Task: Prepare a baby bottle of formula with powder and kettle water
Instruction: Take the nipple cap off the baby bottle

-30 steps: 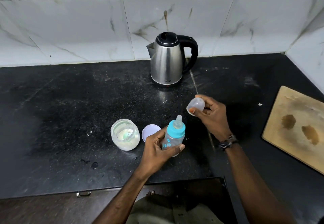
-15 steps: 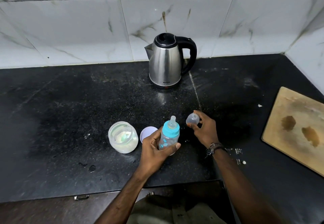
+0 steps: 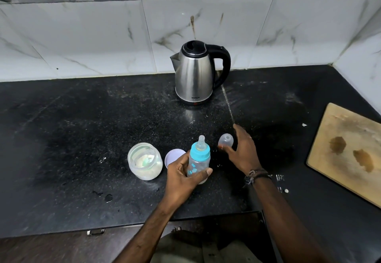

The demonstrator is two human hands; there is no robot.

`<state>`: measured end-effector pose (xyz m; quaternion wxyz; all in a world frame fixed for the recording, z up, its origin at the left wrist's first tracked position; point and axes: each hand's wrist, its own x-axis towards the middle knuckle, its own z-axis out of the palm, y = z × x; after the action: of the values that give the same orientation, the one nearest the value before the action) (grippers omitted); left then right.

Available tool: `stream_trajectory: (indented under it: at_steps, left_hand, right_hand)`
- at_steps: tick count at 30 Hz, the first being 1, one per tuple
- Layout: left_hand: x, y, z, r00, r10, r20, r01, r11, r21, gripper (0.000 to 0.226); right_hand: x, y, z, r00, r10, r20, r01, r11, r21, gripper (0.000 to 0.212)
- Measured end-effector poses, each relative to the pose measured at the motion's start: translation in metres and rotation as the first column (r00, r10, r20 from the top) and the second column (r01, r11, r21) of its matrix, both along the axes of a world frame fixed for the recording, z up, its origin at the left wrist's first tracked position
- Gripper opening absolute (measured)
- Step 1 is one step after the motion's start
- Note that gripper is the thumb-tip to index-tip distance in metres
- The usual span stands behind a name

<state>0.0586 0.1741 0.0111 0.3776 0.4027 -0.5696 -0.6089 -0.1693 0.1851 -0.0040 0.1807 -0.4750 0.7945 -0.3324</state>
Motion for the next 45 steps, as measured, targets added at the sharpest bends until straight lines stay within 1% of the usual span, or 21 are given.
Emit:
stream_trajectory:
  at_steps: [2,4,6,7,9,10,11,13,15,16,18,20,23,26,31,34,36,39,40,42,45]
  left_hand:
    - [0.000,-0.001,0.001,1.000,0.027,0.005,-0.027,1.000,-0.003,0.041]
    - [-0.001,0.000,0.003,0.999,0.045,0.011,-0.045,0.999,-0.011,0.041]
    - [-0.004,0.001,0.006,0.997,0.071,0.026,-0.070,0.997,-0.020,0.041]
    - [-0.005,0.002,0.007,0.996,0.087,0.032,-0.086,0.996,-0.027,0.040]
    - [-0.009,0.003,0.010,0.991,0.124,0.038,-0.123,0.992,-0.041,0.039]
    - [-0.010,0.004,0.012,0.988,0.145,0.044,-0.143,0.989,-0.050,0.038]
    - [-0.011,0.005,0.014,0.985,0.164,0.051,-0.161,0.985,-0.061,0.036]
    - [-0.012,0.007,0.018,0.974,0.215,0.079,-0.206,0.973,-0.107,0.034]
    - [-0.012,0.009,0.023,0.959,0.268,0.093,-0.251,0.954,-0.165,0.036]
    - [-0.013,0.011,0.026,0.954,0.285,0.093,-0.265,0.946,-0.188,0.034]
    - [-0.014,0.013,0.029,0.947,0.302,0.106,-0.274,0.936,-0.219,0.039]
    - [-0.014,0.013,0.029,0.944,0.303,0.127,-0.269,0.935,-0.230,0.042]
    - [-0.009,0.009,0.029,0.958,0.253,0.135,-0.221,0.952,-0.212,0.039]
    - [-0.002,0.001,0.029,0.979,0.166,0.117,-0.143,0.973,-0.183,0.040]
    - [0.001,-0.008,0.032,1.000,0.015,0.025,-0.012,0.995,-0.096,0.042]
    - [0.006,-0.012,0.027,0.989,-0.122,-0.082,0.122,0.993,-0.003,0.047]
    - [0.009,-0.011,0.027,0.975,-0.191,-0.117,0.195,0.981,0.024,0.048]
    - [0.009,-0.009,0.031,0.978,-0.167,-0.125,0.173,0.984,0.039,0.051]
    - [0.008,-0.009,0.033,0.984,-0.135,-0.115,0.139,0.990,0.030,0.052]
    - [0.007,-0.012,0.035,0.994,-0.065,-0.087,0.065,0.998,-0.001,0.050]
    - [0.004,-0.015,0.033,0.999,-0.015,-0.049,0.013,0.999,-0.038,0.048]
  right_hand:
    - [0.006,0.001,0.019,0.999,-0.050,0.021,0.052,0.989,-0.138,0.068]
    - [0.015,0.001,0.040,0.995,-0.069,0.073,0.088,0.950,-0.299,0.044]
    - [0.027,0.001,0.062,0.995,-0.051,0.086,0.080,0.919,-0.385,0.024]
    - [0.034,0.002,0.072,0.996,-0.028,0.084,0.059,0.917,-0.394,0.024]
    - [0.051,0.005,0.090,0.997,0.030,0.066,-0.004,0.932,-0.363,0.038]
    - [0.060,0.007,0.097,0.998,0.051,0.031,-0.039,0.949,-0.313,0.049]
    - [0.068,0.009,0.103,0.997,0.065,-0.039,-0.072,0.969,-0.236,0.060]
    - [0.083,0.011,0.111,0.967,0.073,-0.242,-0.090,0.994,-0.060,0.077]
    - [0.092,0.011,0.115,0.931,0.049,-0.363,-0.043,0.999,0.024,0.085]
    - [0.095,0.010,0.116,0.922,0.038,-0.386,-0.024,0.999,0.041,0.087]
    - [0.098,0.007,0.119,0.912,0.023,-0.409,-0.002,0.999,0.051,0.083]
    - [0.099,0.004,0.120,0.912,0.015,-0.409,0.001,0.999,0.041,0.075]
    - [0.095,0.000,0.117,0.938,0.032,-0.346,-0.029,0.999,0.014,0.058]
    - [0.088,-0.001,0.113,0.950,0.062,-0.305,-0.080,0.996,-0.045,0.055]
    - [0.083,0.000,0.110,0.961,0.109,-0.253,-0.156,0.972,-0.173,0.054]
    - [0.077,0.003,0.110,0.954,0.235,-0.189,-0.278,0.928,-0.249,0.052]
    - [0.074,0.004,0.114,0.936,0.321,-0.142,-0.348,0.902,-0.256,0.049]
    - [0.069,0.006,0.120,0.908,0.410,-0.087,-0.419,0.877,-0.237,0.041]
    - [0.067,0.006,0.122,0.900,0.429,-0.076,-0.435,0.871,-0.229,0.042]
    - [0.065,0.007,0.126,0.911,0.401,-0.101,-0.413,0.892,-0.185,0.056]
    - [0.068,0.006,0.134,0.931,0.264,-0.251,-0.300,0.947,-0.115,0.077]
